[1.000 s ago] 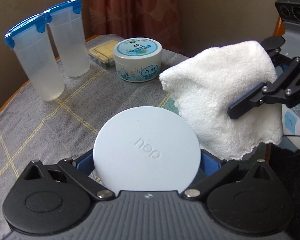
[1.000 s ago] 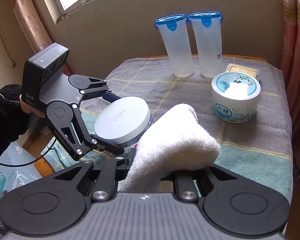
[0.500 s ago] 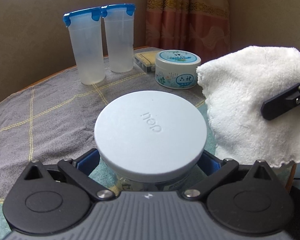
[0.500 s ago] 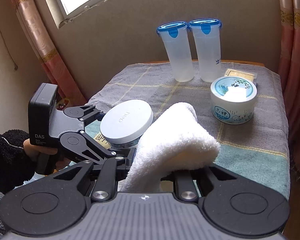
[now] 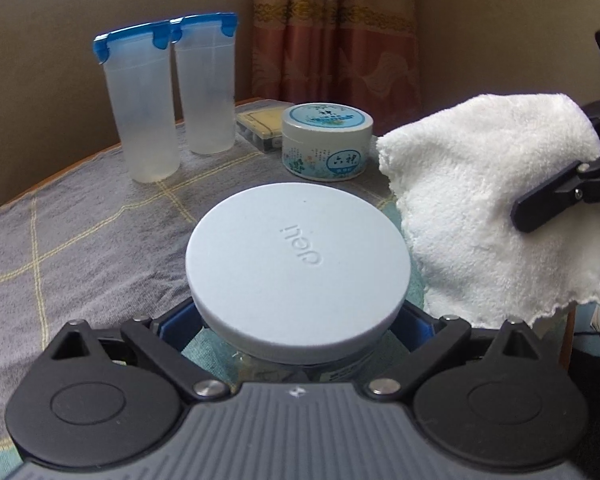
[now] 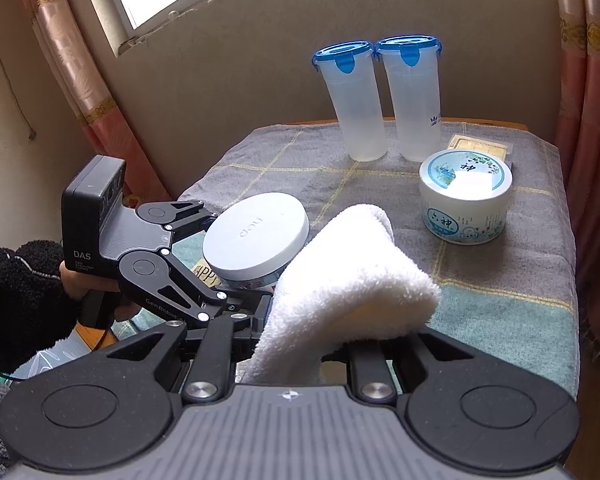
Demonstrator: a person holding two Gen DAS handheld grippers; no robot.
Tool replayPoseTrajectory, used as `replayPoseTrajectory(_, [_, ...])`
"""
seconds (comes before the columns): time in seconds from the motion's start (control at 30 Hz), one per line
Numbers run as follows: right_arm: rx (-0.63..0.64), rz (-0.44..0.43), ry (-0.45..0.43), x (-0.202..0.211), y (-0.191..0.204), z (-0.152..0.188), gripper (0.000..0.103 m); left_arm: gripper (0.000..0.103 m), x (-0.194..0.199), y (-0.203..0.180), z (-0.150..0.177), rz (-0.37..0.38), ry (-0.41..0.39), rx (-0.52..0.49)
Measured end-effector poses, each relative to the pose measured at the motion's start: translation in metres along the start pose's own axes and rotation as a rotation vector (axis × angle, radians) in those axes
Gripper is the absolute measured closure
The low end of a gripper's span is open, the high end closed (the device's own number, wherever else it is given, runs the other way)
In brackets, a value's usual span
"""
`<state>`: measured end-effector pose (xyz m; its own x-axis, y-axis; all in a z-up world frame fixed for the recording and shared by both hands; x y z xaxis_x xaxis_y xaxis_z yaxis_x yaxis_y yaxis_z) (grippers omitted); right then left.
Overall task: Clean container
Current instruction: 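Wipe the jar side with the cloth in the right tool while the left tool holds the jar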
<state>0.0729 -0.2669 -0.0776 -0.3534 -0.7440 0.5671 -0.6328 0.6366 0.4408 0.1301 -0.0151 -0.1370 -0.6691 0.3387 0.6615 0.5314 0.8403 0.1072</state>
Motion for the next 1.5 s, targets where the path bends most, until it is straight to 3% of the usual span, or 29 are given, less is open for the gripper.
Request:
replayPoseTrajectory(0.23, [-0.005,0.019,0.022,-0.006,-0.001,-0.002,0.081,0.005,-0.009,0.005,-0.011,0.174,-0.013,-0.232])
replayPoseTrajectory(0.4, [-0.007,0.027,0.031,-0.009,-0.002,-0.004,0.081,0.004,-0.013,0.003,-0.014,0.205,-0.009,-0.275])
replayPoseTrajectory(0.7, [0.003,0.026,0.031,-0.008,-0.001,-0.004,0.081,0.003,-0.002,0.002,0.003,0.12,-0.024,-0.209])
replayPoseTrajectory(0.87, [0.006,0.023,0.019,-0.005,0.001,-0.003,0.081,0.001,0.007,0.0,0.007,0.093,-0.004,-0.115])
replayPoseTrajectory(1.07, [0.012,0.014,0.001,0.0,0.003,-0.002,0.081,0.001,0.017,-0.005,0.013,0.093,-0.064,-0.156])
replayPoseTrajectory(1.13, [0.011,0.012,-0.005,0.002,0.003,-0.001,0.081,0.001,0.018,0.001,0.01,0.098,-0.029,-0.091])
replayPoseTrajectory(1.27, [0.007,0.015,-0.011,0.004,0.0,0.0,0.081,0.001,0.026,0.009,0.004,0.046,-0.041,0.004])
replayPoseTrajectory(1.37, [0.017,0.016,-0.007,0.005,-0.002,-0.001,0.081,0.001,0.036,0.015,-0.006,0.073,-0.052,0.086])
replayPoseTrajectory(1.47, [0.029,0.017,-0.001,0.005,-0.003,-0.003,0.081,0.001,0.042,0.018,-0.02,0.065,-0.075,0.114])
replayPoseTrajectory(1.5, [0.04,0.019,0.005,0.004,-0.003,-0.005,0.081,0.001,0.041,0.018,-0.025,0.031,-0.07,0.121])
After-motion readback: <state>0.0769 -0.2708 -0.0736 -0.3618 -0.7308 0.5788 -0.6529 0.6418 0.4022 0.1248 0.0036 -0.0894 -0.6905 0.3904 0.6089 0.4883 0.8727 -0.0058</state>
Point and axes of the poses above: each gripper's, at about its wrist camera, not at the fingertips, and x roughly against the way its jaws point, y to its left, z to its underside, the point moved 1 cm from there along -x, roughly the way its jaws point, and after that the axes turned 13 degrees about -z, right-handed, at the moved point
